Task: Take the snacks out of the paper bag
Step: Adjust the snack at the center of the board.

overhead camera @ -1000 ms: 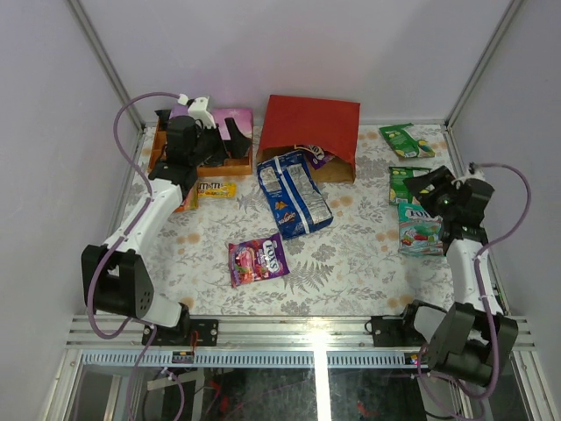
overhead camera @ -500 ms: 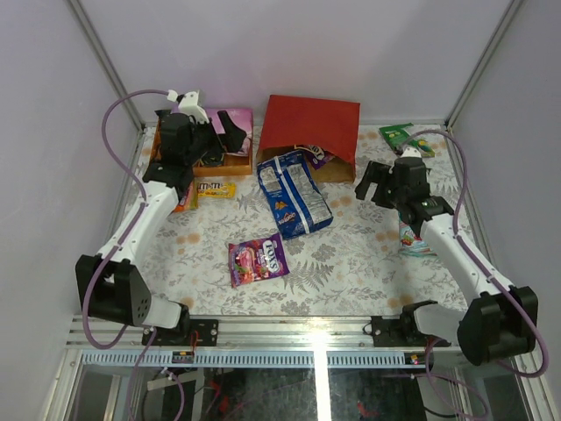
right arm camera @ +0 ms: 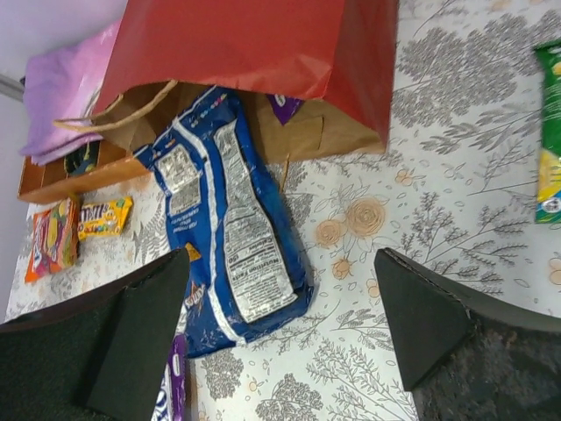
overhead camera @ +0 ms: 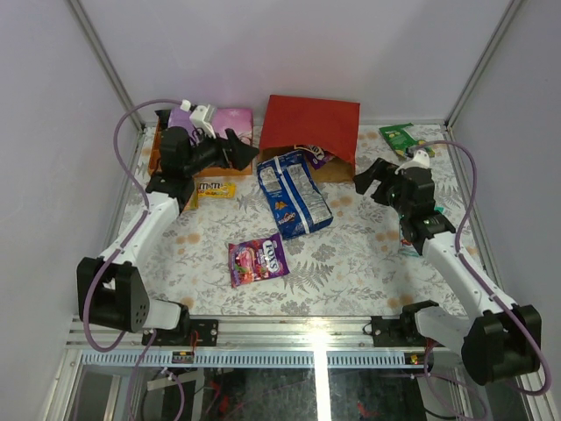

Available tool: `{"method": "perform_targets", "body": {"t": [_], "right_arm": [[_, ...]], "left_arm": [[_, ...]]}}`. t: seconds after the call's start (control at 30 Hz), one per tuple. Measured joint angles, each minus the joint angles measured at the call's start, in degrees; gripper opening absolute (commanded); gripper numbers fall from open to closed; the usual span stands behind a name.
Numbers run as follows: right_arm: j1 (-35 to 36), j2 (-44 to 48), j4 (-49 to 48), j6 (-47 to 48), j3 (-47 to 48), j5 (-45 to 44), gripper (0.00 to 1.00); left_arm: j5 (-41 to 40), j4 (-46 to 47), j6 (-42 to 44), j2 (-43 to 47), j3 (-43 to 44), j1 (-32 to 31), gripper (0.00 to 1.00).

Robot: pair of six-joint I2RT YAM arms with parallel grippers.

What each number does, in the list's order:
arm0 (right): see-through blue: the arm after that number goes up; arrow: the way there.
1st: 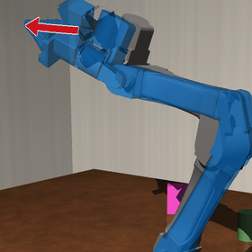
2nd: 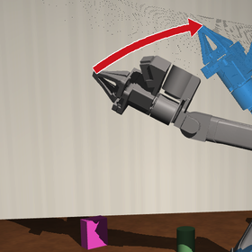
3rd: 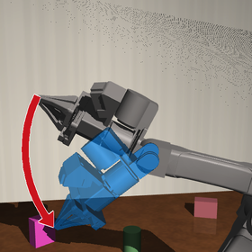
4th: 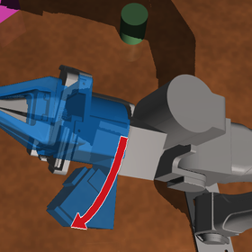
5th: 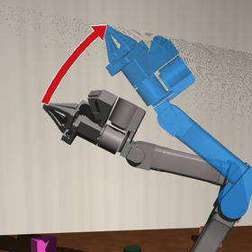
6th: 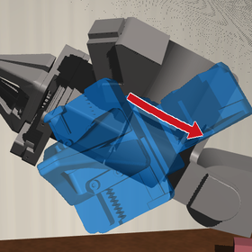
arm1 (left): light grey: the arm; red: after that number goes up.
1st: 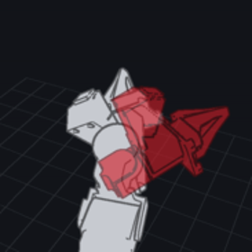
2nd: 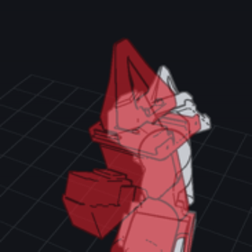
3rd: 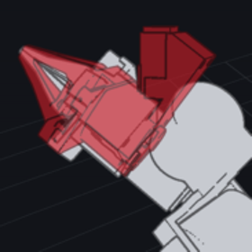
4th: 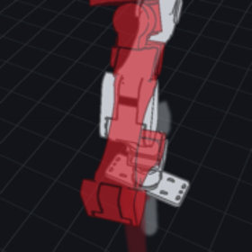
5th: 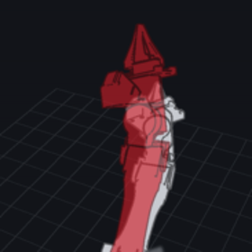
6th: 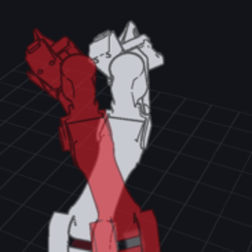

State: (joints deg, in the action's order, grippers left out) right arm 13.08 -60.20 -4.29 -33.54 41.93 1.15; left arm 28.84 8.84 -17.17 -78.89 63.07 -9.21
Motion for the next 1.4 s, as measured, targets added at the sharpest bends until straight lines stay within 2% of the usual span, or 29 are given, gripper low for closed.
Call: {"method": "perform_targets", "body": {"t": [0.2,0.37,0.47,0.57,0.67,0.83,0.93,1.1,1.23,1.4], "right_arm": [[0.2,-1.8,-0.9,0.1,0.4,3.0,0.99],[2.1,-2.2,-2.4,0.3,0.0,3.2,1.00],[5.8,-1.6,-4.7,0.2,-2.3,0.8,1.00],[10.4,0.4,-7.9,-0.9,-6.6,-1.9,1.00],[14.5,-0.7,-11.1,-1.8,-8.2,-4.2,0.97],[25.4,-9.2,-14.8,0.1,-5.4,-10.0,0.96],[30.2,-15.5,-14.6,2.1,-1.6,-12.7,0.96],[31.3,-26.8,-10.0,5.1,9.9,-15.4,0.94],[31.3,-34.6,-5.6,8.4,17.7,-17.2,0.87],[31.3,-43.6,1.6,11.8,22.4,-18.3,0.69]], "left_arm": [[14.9,-0.4,7.3,3.8,-2.8,-0.4,1.00],[22.6,-3.3,16.7,10.6,-3.1,-3.6,1.00],[24.1,-2.8,17.2,10.7,-3.1,-5.0,1.00],[20.8,-2.4,15.3,7.9,-2.9,-4.9,1.00],[13.9,-3.4,12.4,2.8,0.0,-4.9,1.00],[-1.1,-7.6,7.9,-5.2,8.7,-4.5,1.00],[-8.0,-9.2,5.6,-6.8,10.2,-3.7,1.00],[-13.9,-11.6,3.4,-7.5,10.2,-1.9,1.00],[-15.6,-12.8,2.8,-7.6,10.2,-0.9,1.00],[-16.3,-12.9,2.7,-7.6,10.2,-0.3,1.00]]}}
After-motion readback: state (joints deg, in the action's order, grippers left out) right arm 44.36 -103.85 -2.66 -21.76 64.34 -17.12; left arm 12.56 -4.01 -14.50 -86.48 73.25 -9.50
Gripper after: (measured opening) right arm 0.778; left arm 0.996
